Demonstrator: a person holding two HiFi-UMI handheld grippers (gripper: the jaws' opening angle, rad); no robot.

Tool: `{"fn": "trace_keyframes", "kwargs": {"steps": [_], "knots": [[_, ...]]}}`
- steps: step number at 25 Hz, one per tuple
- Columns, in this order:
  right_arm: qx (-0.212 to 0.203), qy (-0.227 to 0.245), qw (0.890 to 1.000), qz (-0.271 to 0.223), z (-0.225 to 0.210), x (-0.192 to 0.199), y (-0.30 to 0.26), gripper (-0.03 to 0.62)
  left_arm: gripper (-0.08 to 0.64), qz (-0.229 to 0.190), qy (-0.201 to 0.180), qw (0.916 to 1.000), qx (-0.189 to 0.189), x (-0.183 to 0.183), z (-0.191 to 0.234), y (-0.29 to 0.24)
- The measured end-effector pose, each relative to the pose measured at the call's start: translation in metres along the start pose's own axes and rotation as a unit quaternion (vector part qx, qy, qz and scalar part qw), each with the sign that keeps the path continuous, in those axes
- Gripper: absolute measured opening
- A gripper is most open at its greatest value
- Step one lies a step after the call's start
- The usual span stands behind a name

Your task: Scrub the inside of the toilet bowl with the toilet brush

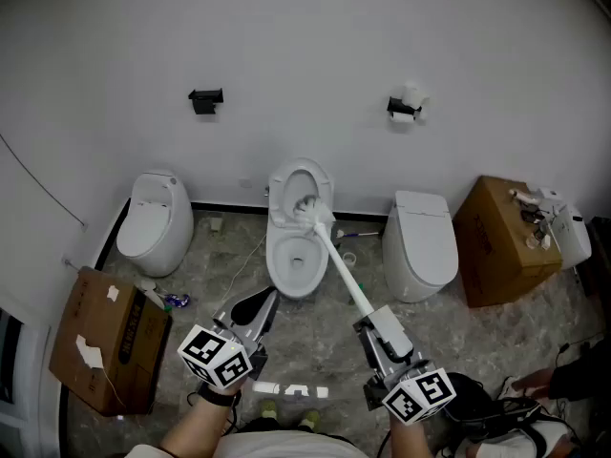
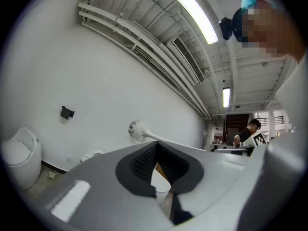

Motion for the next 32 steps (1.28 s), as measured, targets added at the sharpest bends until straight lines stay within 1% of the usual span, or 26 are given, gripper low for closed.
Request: {"fn": "trace_keyframes", "kwargs": {"steps": [3, 10, 16, 19, 24, 29, 32], "knots": [[-0.002, 0.001, 1.0, 0.0, -0.002, 0.002, 0.006, 0.164, 0.003, 0.0, 0.002, 1.0, 0.0, 0.008, -0.004, 0.004], [-0.008, -0.002, 1.0, 0.001, -0.007, 0.0, 0.015, 0.164, 0.003, -0.002, 0.004, 1.0, -0.006, 0.012, -0.014, 0.005], [-0.015, -0.041, 0.999, -0.004, -0.017, 0.001, 0.026, 0.164, 0.003, 0.005, 0.004, 0.9999, -0.008, 0.018, -0.023, 0.006], [-0.019, -0.061, 0.998, -0.005, -0.024, 0.002, 0.03, 0.164, 0.003, 0.007, 0.0, 0.9998, -0.019, 0.016, -0.023, 0.008], [-0.011, -0.09, 0.996, -0.002, -0.04, 0.007, 0.031, 0.164, 0.003, 0.01, -0.012, 0.9996, -0.023, 0.017, -0.023, 0.006], [-0.006, -0.102, 0.995, -0.002, -0.05, 0.01, 0.021, 0.164, 0.003, 0.013, -0.015, 0.9995, -0.025, 0.018, -0.012, -0.004], [0.001, -0.102, 0.995, 0.007, -0.057, 0.016, 0.01, 0.164, 0.003, 0.01, -0.019, 0.9995, -0.022, 0.02, -0.002, -0.012]]}}
Point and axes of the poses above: the fingertips, and each gripper's own axes: y backward along the fingers, z to its left, x out of its underside, the point moved 6 cm from there along y, backward along the fingers, and after that the axes turned 8 degrees about -z, right-handed, at the moved point
